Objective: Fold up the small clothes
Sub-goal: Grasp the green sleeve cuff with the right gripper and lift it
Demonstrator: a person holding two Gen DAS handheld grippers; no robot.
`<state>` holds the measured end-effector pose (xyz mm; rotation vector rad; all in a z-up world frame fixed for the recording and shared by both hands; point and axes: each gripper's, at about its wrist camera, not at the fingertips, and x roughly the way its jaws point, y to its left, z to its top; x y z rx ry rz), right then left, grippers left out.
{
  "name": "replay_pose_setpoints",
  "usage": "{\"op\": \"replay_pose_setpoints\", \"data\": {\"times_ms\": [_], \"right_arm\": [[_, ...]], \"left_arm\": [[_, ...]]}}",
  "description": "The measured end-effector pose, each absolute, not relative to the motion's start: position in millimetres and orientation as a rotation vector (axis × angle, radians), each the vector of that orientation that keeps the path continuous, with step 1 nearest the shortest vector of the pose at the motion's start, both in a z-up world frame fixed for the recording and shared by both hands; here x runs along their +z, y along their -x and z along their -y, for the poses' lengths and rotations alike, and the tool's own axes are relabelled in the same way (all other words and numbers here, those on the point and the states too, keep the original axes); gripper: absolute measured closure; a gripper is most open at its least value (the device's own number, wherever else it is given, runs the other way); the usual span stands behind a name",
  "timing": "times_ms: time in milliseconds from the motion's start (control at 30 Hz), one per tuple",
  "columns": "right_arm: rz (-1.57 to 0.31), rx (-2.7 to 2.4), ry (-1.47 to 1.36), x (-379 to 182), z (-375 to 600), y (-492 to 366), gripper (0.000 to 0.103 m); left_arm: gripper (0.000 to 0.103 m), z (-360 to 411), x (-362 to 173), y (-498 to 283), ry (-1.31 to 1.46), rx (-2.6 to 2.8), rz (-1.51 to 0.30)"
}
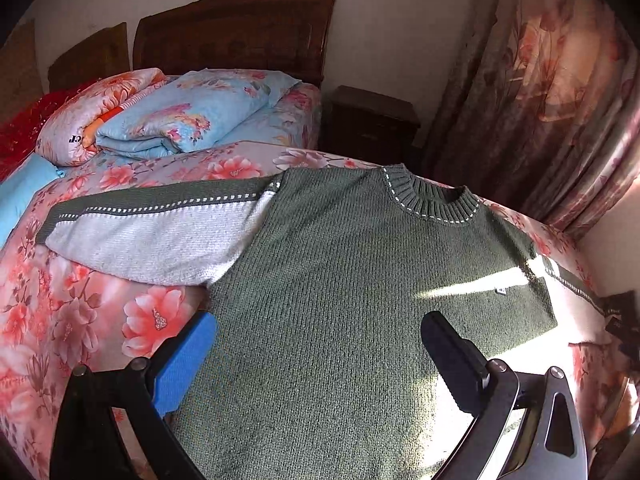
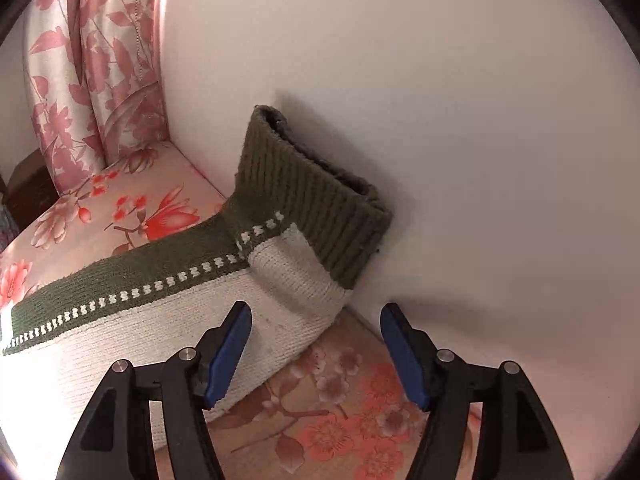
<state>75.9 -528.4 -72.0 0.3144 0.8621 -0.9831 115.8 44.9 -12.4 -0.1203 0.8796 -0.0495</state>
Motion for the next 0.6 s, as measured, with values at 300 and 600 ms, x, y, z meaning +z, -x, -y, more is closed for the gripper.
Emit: {"op": "replay_pose_setpoints", "data": {"times_ms": [300,600], "right_arm": [[-0.74,-0.686,-0.433,-82,563,-68,0.081],[-0.752,-0.693,-0.196,-66,550,-100,0.096]], "left_arm": [[0.0,-65,12,-87,0.123,0.047,-0.796],[0.0,-70,13,-79,0.125,0.074,-0.801]]}}
